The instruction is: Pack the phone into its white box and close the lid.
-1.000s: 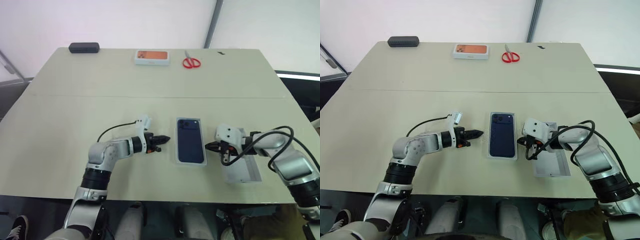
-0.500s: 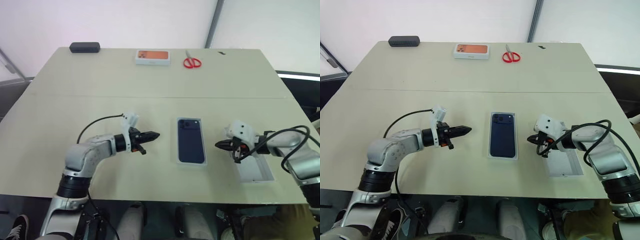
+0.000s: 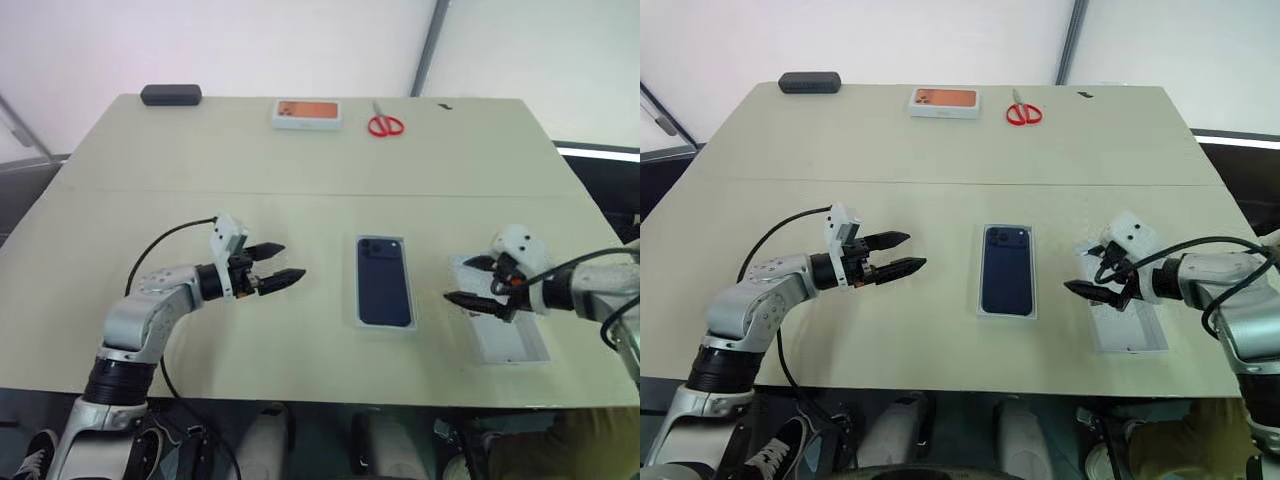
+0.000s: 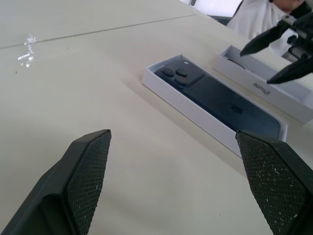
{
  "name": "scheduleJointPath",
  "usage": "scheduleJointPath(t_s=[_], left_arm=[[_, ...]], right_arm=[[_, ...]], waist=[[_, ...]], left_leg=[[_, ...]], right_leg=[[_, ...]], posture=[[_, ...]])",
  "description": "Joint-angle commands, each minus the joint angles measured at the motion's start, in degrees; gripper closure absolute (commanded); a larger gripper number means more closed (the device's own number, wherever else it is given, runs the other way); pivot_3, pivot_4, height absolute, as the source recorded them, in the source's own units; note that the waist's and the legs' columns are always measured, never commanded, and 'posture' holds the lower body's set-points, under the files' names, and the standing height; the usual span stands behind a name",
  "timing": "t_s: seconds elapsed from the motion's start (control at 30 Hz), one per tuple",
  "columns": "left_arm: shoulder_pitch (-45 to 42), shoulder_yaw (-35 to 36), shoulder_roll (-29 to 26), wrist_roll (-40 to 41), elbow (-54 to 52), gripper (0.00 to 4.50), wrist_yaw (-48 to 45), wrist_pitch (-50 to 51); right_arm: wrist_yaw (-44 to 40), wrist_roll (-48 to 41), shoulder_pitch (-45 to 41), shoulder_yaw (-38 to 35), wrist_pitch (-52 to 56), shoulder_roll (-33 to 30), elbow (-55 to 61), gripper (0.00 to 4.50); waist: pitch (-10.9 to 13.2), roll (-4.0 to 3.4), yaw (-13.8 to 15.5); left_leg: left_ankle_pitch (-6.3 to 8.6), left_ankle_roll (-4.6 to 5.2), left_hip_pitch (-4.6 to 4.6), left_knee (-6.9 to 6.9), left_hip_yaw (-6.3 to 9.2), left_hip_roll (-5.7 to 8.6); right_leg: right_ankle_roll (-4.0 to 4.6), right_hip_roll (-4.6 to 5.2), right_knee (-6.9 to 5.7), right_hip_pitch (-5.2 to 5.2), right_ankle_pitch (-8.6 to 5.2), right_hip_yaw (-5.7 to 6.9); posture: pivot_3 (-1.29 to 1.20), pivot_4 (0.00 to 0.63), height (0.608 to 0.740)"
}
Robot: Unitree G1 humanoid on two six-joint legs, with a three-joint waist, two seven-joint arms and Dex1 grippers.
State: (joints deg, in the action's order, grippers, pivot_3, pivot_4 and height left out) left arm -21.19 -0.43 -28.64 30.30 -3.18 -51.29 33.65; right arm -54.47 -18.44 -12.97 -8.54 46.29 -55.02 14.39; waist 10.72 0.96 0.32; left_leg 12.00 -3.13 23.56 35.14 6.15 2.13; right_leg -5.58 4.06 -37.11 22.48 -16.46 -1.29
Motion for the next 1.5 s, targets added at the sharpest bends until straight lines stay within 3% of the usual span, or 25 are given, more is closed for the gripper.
scheduleJointPath(t_s=[0.03, 0.23, 0.37, 0.47, 0.63, 1.27, 1.37, 1.5], left_arm=[[-1.3, -0.12, 0.72, -0.34, 0.18, 0.1, -0.49, -1.63], [-0.15, 0.37, 0.49, 0.19, -0.82, 0.1, -1.84, -2.48], [2.6, 1.67, -0.32, -1.2, -3.01, 0.1, -6.33, -13.24], [3.13, 1.79, -2.26, -0.32, -2.57, 0.1, -9.89, -14.92], [3.63, 1.7, -4.58, 1.04, -2.47, 0.1, -14.15, -14.48], [7.25, 0.38, -4.81, 1.24, -6.23, 0.1, -15.7, -14.02], [7.26, 0.21, -4.49, 1.13, -6.47, 0.04, -15.31, -14.12], [7.1, 0.2, -4.37, 0.87, -6.68, 0.04, -14.84, -14.27]], right_arm=[[3.95, -2.81, -0.98, -1.64, 9.67, 0.52, 3.88, 0.1], [11.42, -7.71, -0.92, -6.88, 32.07, 2.4, 16.3, 0.1], [15.29, -12.56, -3.47, -12.33, 45.09, 5.31, 18.23, 0.1], [20.05, -14.17, 0.12, -11.23, 46.21, 5.08, 23.17, 0.1], [30.91, -16.81, 5.03, -13.43, 46.21, 11.34, 24.87, 0.1], [52.8, -33.61, 5.23, -13.1, 46.21, 13.95, 26.48, 0.1], [55.12, -34.74, 5.63, -12.4, 46.21, 13.91, 26.32, 1.4], [58.34, -34.54, 7.6, -10.56, 46.21, 15.0, 27.21, 3.51]], waist=[[0.0, 0.0, 0.11], [0.01, -0.04, 0.36], [0.0, -0.02, 0.3], [-0.01, -0.04, 0.54], [0.0, -0.06, 0.29], [0.0, -0.08, -0.01], [0.0, -0.08, -0.06], [-0.01, -0.07, -0.05]], left_leg=[[0.0, 0.0, 0.0, -0.01, 0.02, -0.01], [0.04, 0.07, 0.12, -0.05, 0.09, 0.0], [0.04, 0.08, 0.15, 0.03, 0.0, 0.03], [0.04, 0.08, 0.14, 0.04, 0.03, -0.01], [0.05, 0.11, 0.22, 0.04, 0.02, 0.03], [0.04, 0.14, 0.2, 0.04, 0.03, -0.03], [0.04, 0.14, 0.2, 0.04, 0.03, -0.03], [0.04, 0.14, 0.2, 0.04, 0.04, -0.04]], right_leg=[[-0.08, -0.01, 0.0, 0.01, 0.04, 0.01], [-0.2, -0.01, -0.03, 0.11, 0.1, 0.07], [-0.15, 0.03, -0.01, 0.14, 0.08, 0.01], [0.02, 0.05, 0.01, 0.09, -0.01, 0.05], [-0.08, 0.05, 0.02, 0.14, 0.04, 0.08], [-0.14, -0.06, -0.02, 0.14, 0.07, 0.05], [-0.14, -0.06, -0.02, 0.14, 0.07, 0.05], [-0.14, -0.07, -0.02, 0.14, 0.07, 0.05]], posture=[[0.0, 0.15, 0.74], [0.0, 0.15, 0.74], [0.0, 0.15, 0.74], [0.0, 0.15, 0.74], [0.0, 0.15, 0.74], [0.0, 0.15, 0.74], [0.0, 0.15, 0.74], [0.0, 0.15, 0.74]])
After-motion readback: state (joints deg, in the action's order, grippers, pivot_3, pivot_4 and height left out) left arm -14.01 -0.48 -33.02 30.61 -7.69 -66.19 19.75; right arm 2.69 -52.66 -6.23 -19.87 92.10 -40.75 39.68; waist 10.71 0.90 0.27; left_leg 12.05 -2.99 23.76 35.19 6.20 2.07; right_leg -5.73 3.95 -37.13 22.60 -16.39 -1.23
